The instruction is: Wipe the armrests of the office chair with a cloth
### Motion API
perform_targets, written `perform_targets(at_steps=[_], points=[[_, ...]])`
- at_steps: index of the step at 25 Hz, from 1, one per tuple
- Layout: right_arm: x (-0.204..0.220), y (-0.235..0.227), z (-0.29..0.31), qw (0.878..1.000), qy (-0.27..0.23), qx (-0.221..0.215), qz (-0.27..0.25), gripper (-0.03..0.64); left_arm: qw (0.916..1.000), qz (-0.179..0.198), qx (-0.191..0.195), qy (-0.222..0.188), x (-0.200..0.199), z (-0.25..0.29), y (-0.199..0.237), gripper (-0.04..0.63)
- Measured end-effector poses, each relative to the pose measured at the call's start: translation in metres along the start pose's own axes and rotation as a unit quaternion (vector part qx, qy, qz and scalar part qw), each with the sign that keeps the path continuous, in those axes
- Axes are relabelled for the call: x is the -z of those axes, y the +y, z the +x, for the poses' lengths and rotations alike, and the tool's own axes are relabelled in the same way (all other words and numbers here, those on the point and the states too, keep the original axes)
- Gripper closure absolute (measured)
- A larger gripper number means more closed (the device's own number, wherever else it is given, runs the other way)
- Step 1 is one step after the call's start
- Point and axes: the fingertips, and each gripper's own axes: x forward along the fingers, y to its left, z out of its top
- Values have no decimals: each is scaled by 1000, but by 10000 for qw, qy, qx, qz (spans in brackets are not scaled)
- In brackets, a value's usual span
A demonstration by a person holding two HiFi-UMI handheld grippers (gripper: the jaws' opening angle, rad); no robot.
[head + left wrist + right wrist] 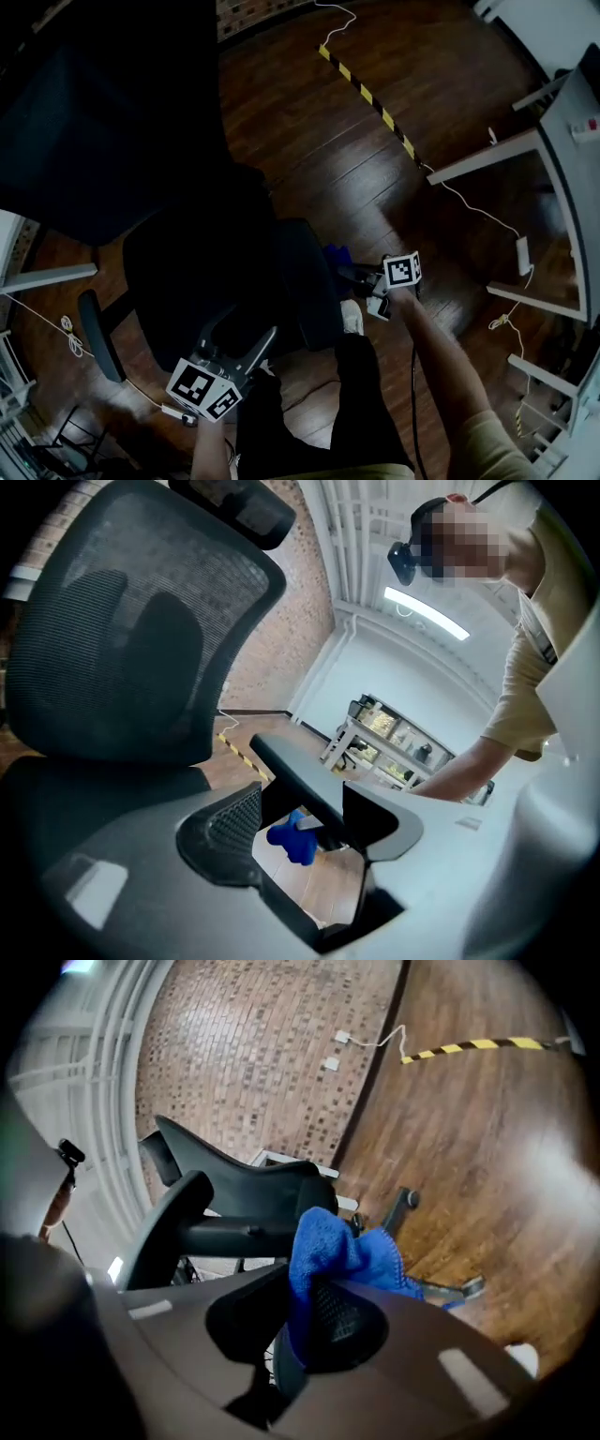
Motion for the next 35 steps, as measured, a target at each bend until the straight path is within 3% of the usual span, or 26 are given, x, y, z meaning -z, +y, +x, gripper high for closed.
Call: perform_targets(at_steps=[4,8,11,15,20,24,27,35], points=[[39,-15,14,9988,103,-223,416,583,9984,491,159,230,16,12,-28,341],[30,-4,44,9981,-307,-374,380,583,9980,542,210,254,22,1,-44,341],[7,-9,48,9936,-893,-29,690,583,9982,481,189,296,30,-9,-50,339],[9,-33,40,9901,-916,366,995,581,9987,407,96,290,36,-17,-54,340],[4,-10,56,9935,-772,-222,802,598,9994,235,-108,208,35,-19,-42,339],[8,5,56,9944,-549,-444,782,600,9996,106,-188,195,33,-19,-39,341],[12,36,59,9929,-241,-992,611,598,9995,29,-266,150,29,-18,-37,341],[13,71,42,9850,-118,-1698,269,600,9992,-147,-361,-5,21,-23,-36,339]])
